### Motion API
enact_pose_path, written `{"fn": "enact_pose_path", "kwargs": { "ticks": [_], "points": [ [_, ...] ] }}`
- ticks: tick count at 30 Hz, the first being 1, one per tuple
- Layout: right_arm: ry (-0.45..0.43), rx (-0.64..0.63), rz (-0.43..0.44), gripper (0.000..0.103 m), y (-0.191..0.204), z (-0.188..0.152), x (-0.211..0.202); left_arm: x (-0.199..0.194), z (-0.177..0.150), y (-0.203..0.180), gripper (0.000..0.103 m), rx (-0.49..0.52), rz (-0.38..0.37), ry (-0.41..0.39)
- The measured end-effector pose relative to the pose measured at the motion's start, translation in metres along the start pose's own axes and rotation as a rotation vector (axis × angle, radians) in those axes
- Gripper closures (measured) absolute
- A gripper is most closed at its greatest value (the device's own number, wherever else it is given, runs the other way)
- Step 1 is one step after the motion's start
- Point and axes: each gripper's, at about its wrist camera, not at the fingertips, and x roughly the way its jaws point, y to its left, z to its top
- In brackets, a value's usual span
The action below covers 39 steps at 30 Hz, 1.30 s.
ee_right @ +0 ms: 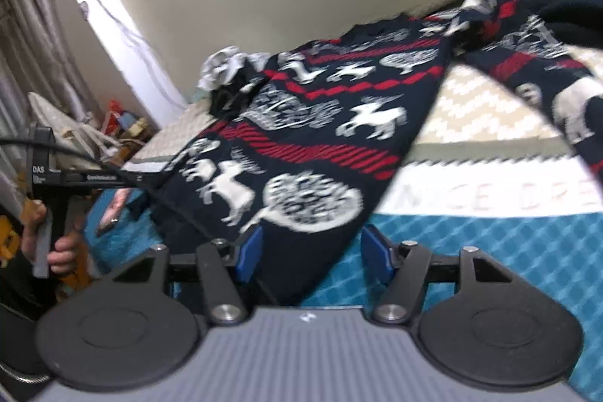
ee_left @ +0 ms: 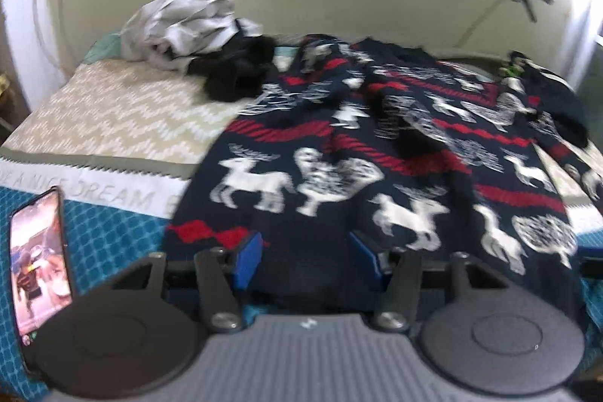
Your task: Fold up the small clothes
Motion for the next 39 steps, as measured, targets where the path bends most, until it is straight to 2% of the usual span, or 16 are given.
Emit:
{"fn": "enact_pose_path", "kwargs": {
  "ticks": [3, 5, 7, 8, 11, 16, 18, 22, 25, 27, 28, 29, 30, 31, 34, 39],
  "points": [
    [-0.012, 0.001, 0.029, 0.04, 0.009, -0.003, 0.009, 0.007, -0.008, 0.002, 0.049, -0.039, -0.003, 0.044],
    [-0.019, 0.003, 0.038, 0.044, 0.014, -0.002, 0.015, 0.011, -0.013, 0.004, 0.049, -0.065, 0.007, 0.036],
    [-0.017, 0.004, 0.031, 0.066, 0.017, -0.003, 0.019, 0.011, -0.014, -0.002, 0.056, -0.053, 0.023, 0.021],
    [-0.015, 0.004, 0.018, 0.082, 0.017, -0.002, 0.02, 0.013, -0.015, -0.006, 0.08, -0.04, 0.024, 0.021],
    [-0.049, -0.003, -0.012, 0.09, 0.015, 0.003, 0.009, 0.008, -0.016, -0.017, 0.092, -0.002, 0.035, 0.01],
    [-0.199, -0.065, -0.109, 0.092, 0.013, 0.026, -0.057, -0.049, -0.022, -0.052, 0.096, 0.119, -0.163, -0.016],
    [-0.207, -0.088, -0.16, 0.092, 0.01, 0.031, -0.082, -0.069, -0.03, -0.065, 0.096, 0.183, -0.205, -0.014],
    [-0.149, -0.084, -0.235, 0.091, -0.003, 0.026, -0.103, -0.066, -0.045, -0.072, 0.095, 0.193, -0.273, 0.088],
    [-0.074, -0.026, -0.25, 0.085, -0.021, 0.016, -0.088, -0.046, -0.049, -0.062, 0.092, 0.163, -0.201, 0.135],
    [-0.05, -0.007, -0.275, 0.064, -0.03, 0.014, -0.08, -0.045, -0.042, -0.043, 0.092, 0.106, -0.147, 0.117],
    [-0.071, -0.003, -0.285, 0.063, -0.032, 0.015, -0.082, -0.048, -0.036, -0.03, 0.089, 0.07, -0.1, 0.086],
    [-0.101, -0.002, -0.282, 0.058, -0.032, 0.018, -0.088, -0.05, -0.03, -0.019, 0.074, 0.039, -0.046, 0.057],
    [-0.136, -0.001, -0.274, 0.045, -0.032, 0.022, -0.094, -0.051, -0.025, -0.008, 0.057, 0.014, 0.02, 0.029],
    [-0.178, -0.004, -0.265, 0.038, -0.031, 0.027, -0.1, -0.051, -0.021, 0.002, 0.052, 0.002, 0.088, 0.006],
    [-0.245, -0.051, -0.241, 0.036, -0.026, 0.044, -0.104, -0.039, -0.012, 0.023, 0.047, -0.023, 0.244, 0.006],
    [-0.214, -0.102, -0.155, 0.037, -0.006, 0.069, -0.061, -0.003, -0.015, 0.027, 0.025, 0.022, 0.332, 0.079]
  ]
}}
